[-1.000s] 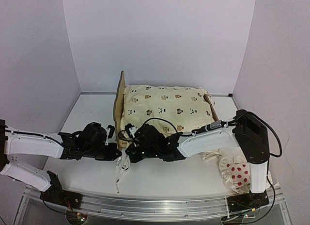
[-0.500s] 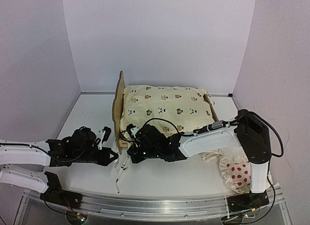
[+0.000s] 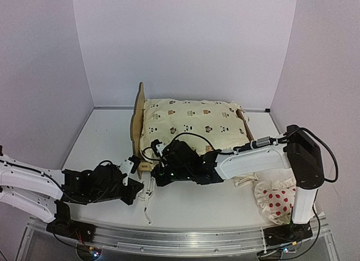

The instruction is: Set up the pet bed

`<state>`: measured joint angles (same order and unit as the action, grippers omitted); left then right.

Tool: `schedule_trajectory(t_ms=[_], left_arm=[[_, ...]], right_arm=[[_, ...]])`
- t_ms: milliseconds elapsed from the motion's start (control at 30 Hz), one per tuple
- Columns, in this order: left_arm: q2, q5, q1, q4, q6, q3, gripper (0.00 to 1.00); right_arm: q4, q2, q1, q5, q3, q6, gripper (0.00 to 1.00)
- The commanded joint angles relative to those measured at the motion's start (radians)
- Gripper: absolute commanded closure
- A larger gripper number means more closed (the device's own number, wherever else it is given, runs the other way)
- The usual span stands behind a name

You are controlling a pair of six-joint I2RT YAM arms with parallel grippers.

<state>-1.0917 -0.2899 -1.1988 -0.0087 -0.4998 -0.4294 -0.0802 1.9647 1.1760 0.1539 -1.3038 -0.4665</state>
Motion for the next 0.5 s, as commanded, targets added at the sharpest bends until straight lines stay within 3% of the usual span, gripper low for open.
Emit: schedule_trajectory(t_ms=[0, 467], left_arm=[[-0.106, -0.108, -0.010, 0.052, 0.067, -0.094, 1.00], [-0.352, -0.028, -0.011, 0.236, 0.244, -0.190, 1.00]], right_arm=[[0.025, -0.067, -0.003, -0.008, 0.035, -0.016, 0.98], [0.042, -0.105, -0.034, -0.072, 0.093, -0.036, 0.98]])
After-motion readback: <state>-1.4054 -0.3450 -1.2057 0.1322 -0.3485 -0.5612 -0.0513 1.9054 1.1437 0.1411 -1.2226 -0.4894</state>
